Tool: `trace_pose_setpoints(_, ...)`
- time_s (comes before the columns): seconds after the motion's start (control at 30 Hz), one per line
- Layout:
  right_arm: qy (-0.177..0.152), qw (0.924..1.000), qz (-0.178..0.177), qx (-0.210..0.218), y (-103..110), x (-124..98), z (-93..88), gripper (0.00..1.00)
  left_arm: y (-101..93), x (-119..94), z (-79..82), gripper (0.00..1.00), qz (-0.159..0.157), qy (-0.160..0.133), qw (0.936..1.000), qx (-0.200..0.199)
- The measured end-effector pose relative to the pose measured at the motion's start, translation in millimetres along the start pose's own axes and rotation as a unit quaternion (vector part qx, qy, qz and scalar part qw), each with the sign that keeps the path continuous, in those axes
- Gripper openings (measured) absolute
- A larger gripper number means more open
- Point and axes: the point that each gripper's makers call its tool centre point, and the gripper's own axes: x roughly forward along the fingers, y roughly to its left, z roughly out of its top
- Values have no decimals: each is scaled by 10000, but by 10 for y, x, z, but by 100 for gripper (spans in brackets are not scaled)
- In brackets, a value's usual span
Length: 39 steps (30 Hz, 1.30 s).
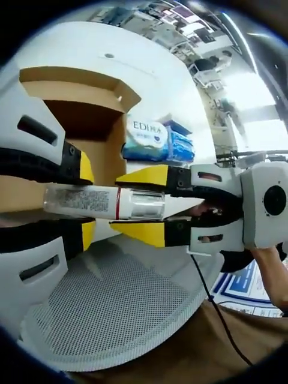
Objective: Operate the shoe box by opening the lid, removing the specified soft item, and placing it in the target area until the item is outside and the box remains undamaged.
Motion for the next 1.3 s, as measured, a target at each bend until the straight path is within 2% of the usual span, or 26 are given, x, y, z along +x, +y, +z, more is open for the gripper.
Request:
trace_pose_setpoints(0.13,48,10000,20,36,-2,-18,-31,17,41,-28,-43,28,80,73,9999,62)
trace_pose_setpoints(0.33,-2,9997,-20,262,-23,-70,-93,17,95,-136,-36,31,253,-38,9996,-77)
trace_pose_setpoints(0.43,-23,9993,-46,381,-41,-105,-117,17,125,-197,-72,32,400,-110,9989,-197)
trace_pose_setpoints(0.53,-34,9989,-72,461,-60,-169,-134,17,174,-271,-98,38,586,-211,9974,-368)
trace_pose_setpoints(0.67,-75,9982,-148,581,-113,-288,-171,17,252,-369,-169,42,880,-415,9926,-726)
trace_pose_setpoints(0.83,-112,9970,-303,697,-185,-441,-221,17,357,-492,-240,48,1357,-738,9788,-1342)
trace_pose_setpoints(0.87,-143,9966,-341,738,-195,-465,-224,17,376,-517,-260,50,1471,-882,9728,-1560)
trace_pose_setpoints(0.93,-216,9954,-418,838,-224,-518,-236,17,382,-548,-318,50,1613,-1002,9646,-1829)
trace_pose_setpoints(1.1,-244,9927,-631,1000,-329,-647,-315,17,363,-592,-454,52,1904,-1121,9502,-2198)
trace_pose_setpoints(1.2,-346,9901,-718,1158,-405,-750,-320,17,335,-610,-473,54,1981,-1230,9436,-2352)
trace_pose_setpoints(1.3,-321,9897,-784,1157,-463,-805,-346,17,326,-616,-491,56,2040,-1246,9406,-2411)
